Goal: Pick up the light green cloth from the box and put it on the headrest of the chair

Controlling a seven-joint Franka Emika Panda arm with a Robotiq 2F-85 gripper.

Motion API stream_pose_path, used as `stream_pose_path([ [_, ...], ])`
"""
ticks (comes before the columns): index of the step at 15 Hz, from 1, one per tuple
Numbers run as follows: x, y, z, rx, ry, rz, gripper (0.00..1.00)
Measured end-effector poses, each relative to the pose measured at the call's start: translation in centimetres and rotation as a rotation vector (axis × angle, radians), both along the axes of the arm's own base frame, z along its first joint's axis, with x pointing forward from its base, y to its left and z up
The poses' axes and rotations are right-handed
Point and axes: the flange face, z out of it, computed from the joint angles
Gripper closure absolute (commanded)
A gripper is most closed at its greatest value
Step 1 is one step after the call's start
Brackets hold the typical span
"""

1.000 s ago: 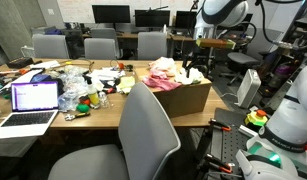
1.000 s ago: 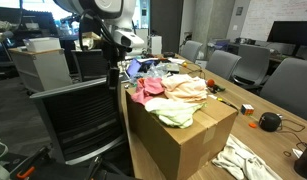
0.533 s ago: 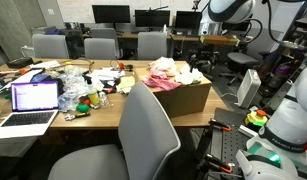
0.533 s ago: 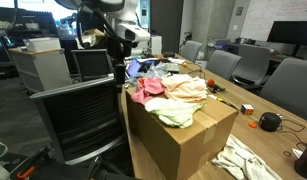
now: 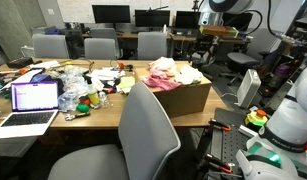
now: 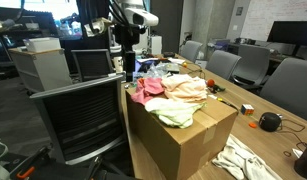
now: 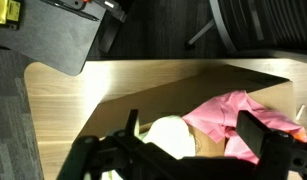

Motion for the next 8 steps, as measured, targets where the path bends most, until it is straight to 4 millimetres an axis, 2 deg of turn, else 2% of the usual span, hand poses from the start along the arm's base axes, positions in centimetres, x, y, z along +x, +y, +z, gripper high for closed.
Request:
stream_pose_path([
  [4, 0.9, -2.7, -0.6, 0.014, 0.012, -0.024, 0.0],
  [8, 1.5, -5.8, -3.3, 0.058, 0.055, -0.035, 0.0],
])
